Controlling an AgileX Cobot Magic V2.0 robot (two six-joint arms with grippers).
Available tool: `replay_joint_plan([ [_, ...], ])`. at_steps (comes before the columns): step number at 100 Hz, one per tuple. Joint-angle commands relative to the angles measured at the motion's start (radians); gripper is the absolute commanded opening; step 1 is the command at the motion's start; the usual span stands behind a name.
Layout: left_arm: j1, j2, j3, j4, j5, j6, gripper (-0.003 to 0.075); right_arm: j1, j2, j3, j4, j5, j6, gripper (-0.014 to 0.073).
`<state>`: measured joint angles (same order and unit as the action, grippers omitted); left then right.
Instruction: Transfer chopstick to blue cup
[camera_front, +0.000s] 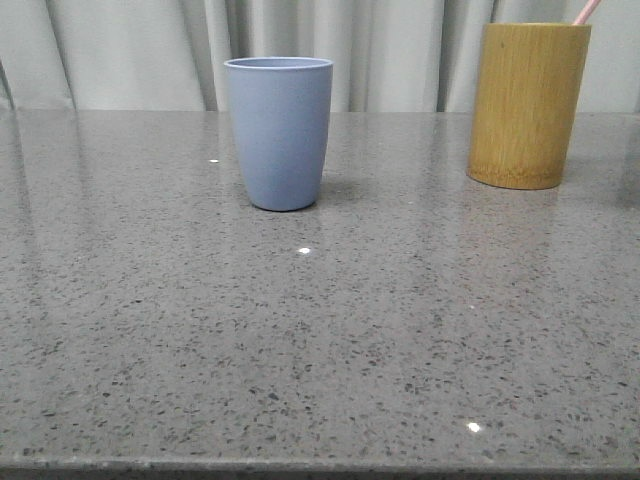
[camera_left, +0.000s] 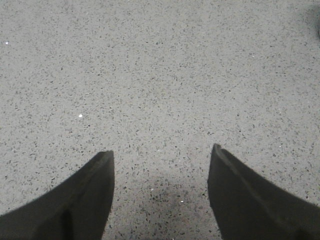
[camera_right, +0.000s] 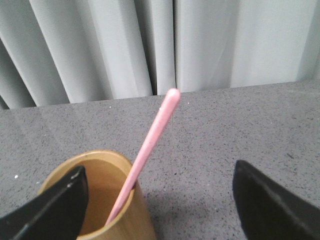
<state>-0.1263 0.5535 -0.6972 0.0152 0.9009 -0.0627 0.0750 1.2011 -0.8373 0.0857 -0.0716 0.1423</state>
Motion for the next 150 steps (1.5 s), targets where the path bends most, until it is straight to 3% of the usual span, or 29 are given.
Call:
replay_joint_plan([
  [1,0.005,0.003,-0.028,-0.005,-0.066,-0.014,0.041,-0.005,0.009,-0.035,0.011,-0.141,-0.004,0.0592],
  [49,0.005,0.003,-0.028,-0.005,-0.066,-0.014,0.041,-0.005,0.138,-0.035,0.014,-0.41,0.061,0.0592],
  [76,0.005,0.003,-0.028,-0.005,-0.066,-0.014,0.041,-0.005,0.178,-0.053,0.014,-0.454,0.122,0.0579],
  [88,0.005,0.003,-0.028,-0.005,-0.066,-0.014,0.041,-0.005,0.178,-0.053,0.014,-0.462,0.138,0.0495],
  [135,0.005,0.003,-0.028,-0.005,-0.066,-0.014,0.041,-0.005,0.178,-0.053,0.014,-0.506,0.166,-0.0018],
  [150,0.005,0.003,-0.028,-0.005,-0.066,-0.014,0.041,-0.005,0.177,-0.053,0.013,-0.526,0.228,-0.0068],
])
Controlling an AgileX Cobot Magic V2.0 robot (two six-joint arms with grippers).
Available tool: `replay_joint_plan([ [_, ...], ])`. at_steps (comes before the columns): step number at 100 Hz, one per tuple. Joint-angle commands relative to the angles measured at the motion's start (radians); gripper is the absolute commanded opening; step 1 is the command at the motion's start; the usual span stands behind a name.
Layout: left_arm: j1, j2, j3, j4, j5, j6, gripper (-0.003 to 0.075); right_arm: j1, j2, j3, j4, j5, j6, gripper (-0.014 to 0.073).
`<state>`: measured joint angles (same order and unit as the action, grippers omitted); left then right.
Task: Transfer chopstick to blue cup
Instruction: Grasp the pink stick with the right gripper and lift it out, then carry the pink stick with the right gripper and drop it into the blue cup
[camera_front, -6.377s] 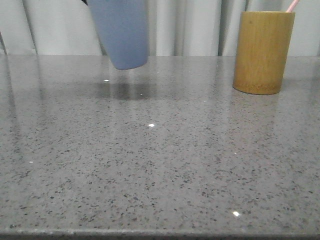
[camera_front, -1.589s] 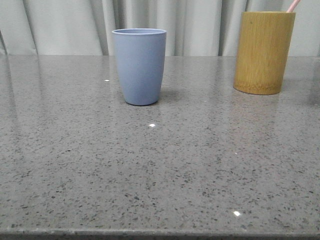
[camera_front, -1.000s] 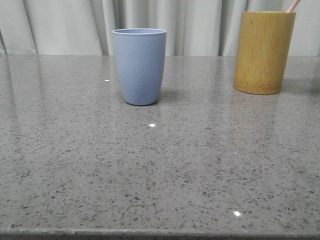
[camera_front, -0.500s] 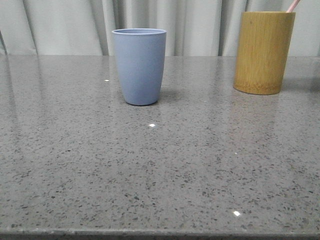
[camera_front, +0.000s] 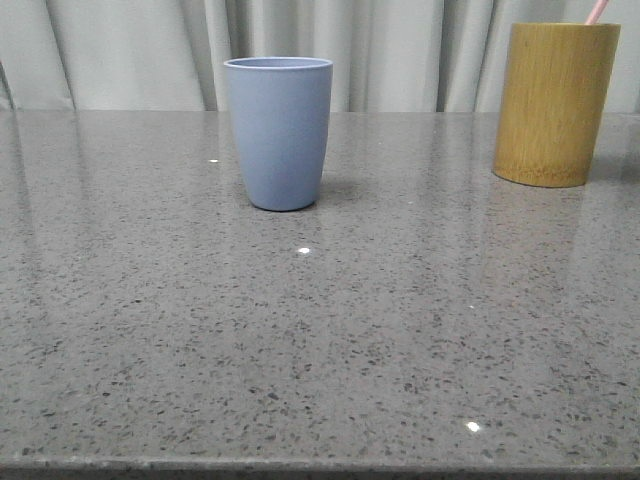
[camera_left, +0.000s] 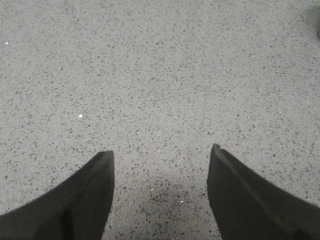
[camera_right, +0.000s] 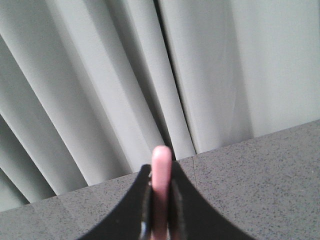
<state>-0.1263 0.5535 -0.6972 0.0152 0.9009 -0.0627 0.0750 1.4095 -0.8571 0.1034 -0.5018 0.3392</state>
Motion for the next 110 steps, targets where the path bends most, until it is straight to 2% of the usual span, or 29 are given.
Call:
replay_joint_plan([
  [1,0.005,0.003,-0.028,-0.005,-0.066,-0.014,0.041,-0.005,-0.032,-0.033,-0.005,-0.096,0.038,-0.0069],
  [21,0.005,0.003,-0.028,-0.005,-0.066,-0.014,0.041,-0.003,-0.066,-0.059,-0.031,-0.098,0.065,-0.0068],
  [34,0.005,0.003,-0.028,-0.005,-0.066,-0.014,0.041,-0.002,-0.107,-0.132,-0.082,-0.057,0.065,-0.0068],
  [61,0.005,0.003,-0.028,-0.005,-0.066,-0.014,0.041,0.036,-0.178,-0.372,-0.114,0.241,0.065,-0.0068],
  [80,0.005,0.003,-0.028,-0.005,-0.066,-0.014,0.041,0.131,-0.18,-0.488,-0.114,0.372,0.065,-0.0068],
  [110,0.005,0.003,-0.028,-0.005,-0.066,-0.014,0.041,0.336,-0.158,-0.497,-0.114,0.441,0.065,-0.0068],
])
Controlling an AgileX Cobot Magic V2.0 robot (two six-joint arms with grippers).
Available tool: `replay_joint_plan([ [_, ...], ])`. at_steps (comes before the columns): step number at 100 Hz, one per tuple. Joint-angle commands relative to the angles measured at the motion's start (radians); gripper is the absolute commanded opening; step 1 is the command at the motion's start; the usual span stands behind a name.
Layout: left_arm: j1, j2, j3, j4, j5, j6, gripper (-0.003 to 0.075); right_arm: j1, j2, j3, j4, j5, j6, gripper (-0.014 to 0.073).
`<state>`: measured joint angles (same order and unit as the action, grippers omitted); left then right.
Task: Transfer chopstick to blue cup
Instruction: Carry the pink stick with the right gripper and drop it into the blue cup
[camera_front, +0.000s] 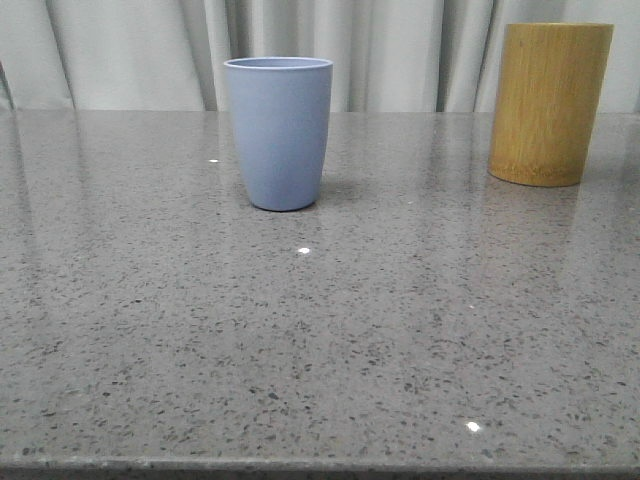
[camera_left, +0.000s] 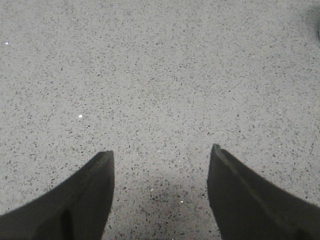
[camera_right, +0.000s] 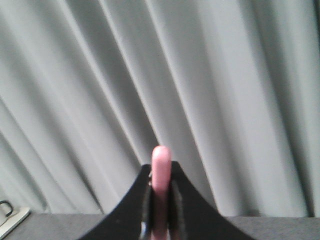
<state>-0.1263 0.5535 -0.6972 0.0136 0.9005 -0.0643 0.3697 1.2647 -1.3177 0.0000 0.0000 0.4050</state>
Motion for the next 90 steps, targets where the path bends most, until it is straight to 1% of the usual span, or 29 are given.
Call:
replay_joint_plan([
  [1,0.005,0.003,-0.028,-0.004,-0.065,-0.012,0.041,0.05,-0.01,-0.036,-0.011,-0.061,-0.001,-0.0068],
  [15,0.005,0.003,-0.028,-0.004,-0.065,-0.012,0.041,0.121,0.041,-0.036,-0.012,-0.102,-0.005,-0.0068],
  [30,0.005,0.003,-0.028,-0.004,-0.065,-0.012,0.041,0.151,0.121,-0.036,-0.019,-0.15,-0.005,-0.0068],
  [55,0.005,0.003,-0.028,-0.004,-0.065,-0.012,0.041,0.165,0.228,-0.036,-0.019,-0.124,-0.005,-0.0068],
  [74,0.005,0.003,-0.028,-0.004,-0.065,-0.012,0.041,0.17,0.249,-0.036,-0.019,-0.068,-0.005,-0.0064],
  [82,0.005,0.003,-0.028,-0.004,-0.065,-0.012,0.041,0.17,0.249,-0.036,-0.019,-0.065,-0.005,-0.0037],
  [90,0.005,0.003,-0.028,-0.004,-0.065,-0.012,0.041,0.17,0.249,-0.036,-0.019,-0.065,-0.005,0.0042],
])
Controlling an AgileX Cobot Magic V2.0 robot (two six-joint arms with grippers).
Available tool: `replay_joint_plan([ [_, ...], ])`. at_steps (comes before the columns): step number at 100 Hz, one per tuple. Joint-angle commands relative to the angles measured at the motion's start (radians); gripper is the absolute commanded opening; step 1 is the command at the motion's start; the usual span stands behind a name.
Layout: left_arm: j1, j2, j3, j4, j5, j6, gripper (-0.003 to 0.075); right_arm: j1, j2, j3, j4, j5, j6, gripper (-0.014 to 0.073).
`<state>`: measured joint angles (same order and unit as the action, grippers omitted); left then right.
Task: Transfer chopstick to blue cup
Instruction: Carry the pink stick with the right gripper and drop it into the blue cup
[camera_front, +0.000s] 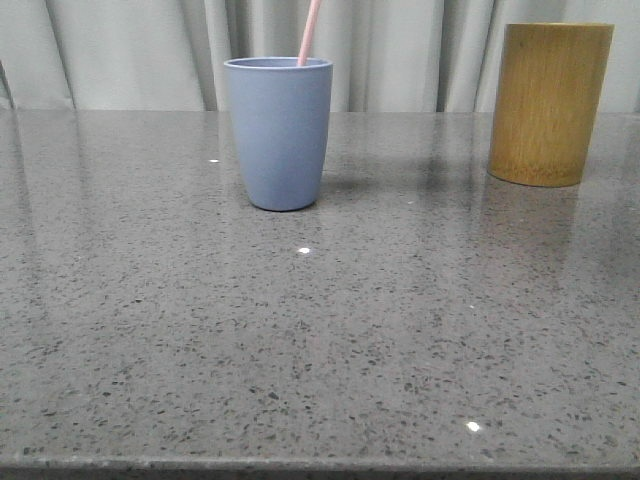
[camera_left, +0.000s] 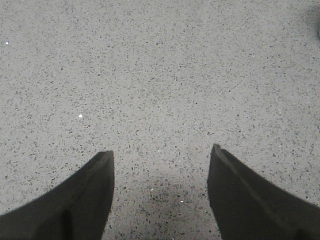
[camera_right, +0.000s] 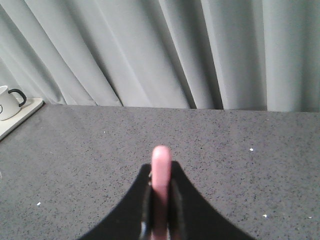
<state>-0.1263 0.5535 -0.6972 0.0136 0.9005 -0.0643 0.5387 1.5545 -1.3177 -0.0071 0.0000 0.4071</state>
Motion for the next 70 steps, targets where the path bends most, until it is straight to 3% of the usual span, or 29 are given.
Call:
replay_joint_plan([
  [1,0.005,0.003,-0.028,-0.004,-0.065,-0.012,0.041,0.001,-0.041,-0.036,-0.012,-0.065,-0.007,0.0051],
  [20,0.005,0.003,-0.028,-0.004,-0.065,-0.012,0.041,0.001,-0.041,-0.036,-0.012,-0.065,-0.007,0.0395],
  [30,0.005,0.003,-0.028,-0.004,-0.065,-0.012,0.041,0.001,-0.044,-0.036,-0.012,-0.064,-0.007,0.0513],
  [49,0.005,0.003,-0.028,-0.004,-0.065,-0.012,0.041,0.0,-0.097,-0.036,-0.051,-0.012,-0.015,0.0528],
  [70,0.005,0.003,-0.028,-0.004,-0.065,-0.012,0.041,-0.033,-0.24,-0.036,-0.199,0.182,-0.015,0.0528],
])
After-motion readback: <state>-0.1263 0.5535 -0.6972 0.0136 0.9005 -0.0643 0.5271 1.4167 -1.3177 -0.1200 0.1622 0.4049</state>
